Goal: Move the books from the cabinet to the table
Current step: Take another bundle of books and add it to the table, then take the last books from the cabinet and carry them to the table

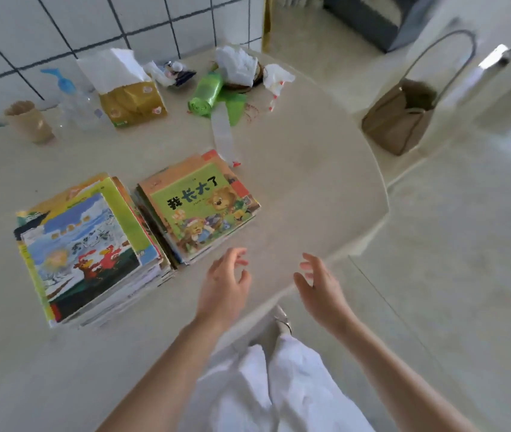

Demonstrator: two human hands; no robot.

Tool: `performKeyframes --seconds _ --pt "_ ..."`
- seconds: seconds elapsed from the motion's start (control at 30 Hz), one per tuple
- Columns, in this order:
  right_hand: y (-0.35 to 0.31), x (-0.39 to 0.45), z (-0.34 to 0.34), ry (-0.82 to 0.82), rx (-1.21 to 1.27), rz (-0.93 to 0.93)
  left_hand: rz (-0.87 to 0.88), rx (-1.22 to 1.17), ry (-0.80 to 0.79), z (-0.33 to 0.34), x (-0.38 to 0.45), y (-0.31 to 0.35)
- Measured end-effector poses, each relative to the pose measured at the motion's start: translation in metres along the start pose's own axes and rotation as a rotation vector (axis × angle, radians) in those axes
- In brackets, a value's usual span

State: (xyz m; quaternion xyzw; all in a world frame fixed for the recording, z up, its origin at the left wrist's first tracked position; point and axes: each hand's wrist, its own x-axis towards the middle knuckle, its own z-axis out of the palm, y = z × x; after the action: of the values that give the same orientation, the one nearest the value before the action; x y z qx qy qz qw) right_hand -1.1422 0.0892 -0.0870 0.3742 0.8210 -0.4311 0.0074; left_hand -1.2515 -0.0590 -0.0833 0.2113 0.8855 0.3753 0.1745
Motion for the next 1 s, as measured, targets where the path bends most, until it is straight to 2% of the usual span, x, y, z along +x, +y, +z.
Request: performKeyframes --seconds 0.13,0.23,0.33,0.57,0.73,1.0 --pt "0.028 -0.063 -0.005 0.149 0.072 0.097 0.100 0.056 -0.231 0.013 -0.032 0.010" --pt "0.054 -0.116 -0.011 0.318 0.123 0.192 0.196 0.153 -0.476 0.030 -0.054 0.019" --pt "0.083 -0.167 -0.012 0.452 0.151 0.281 0.281 0.192 -0.632 0.050 -0.075 0.028" --pt "0.138 -0.287 -0.010 0.638 0.176 0.511 0.485 0.224 -0.947 0.101 -0.130 0.057" --pt "0.179 -0.385 0.001 0.727 0.264 0.699 0.623 0.263 -1.131 0.153 -0.201 0.083" --pt "0.237 -0.555 0.024 0.928 0.371 0.845 0.756 0.282 -1.301 0.232 -0.373 0.101"
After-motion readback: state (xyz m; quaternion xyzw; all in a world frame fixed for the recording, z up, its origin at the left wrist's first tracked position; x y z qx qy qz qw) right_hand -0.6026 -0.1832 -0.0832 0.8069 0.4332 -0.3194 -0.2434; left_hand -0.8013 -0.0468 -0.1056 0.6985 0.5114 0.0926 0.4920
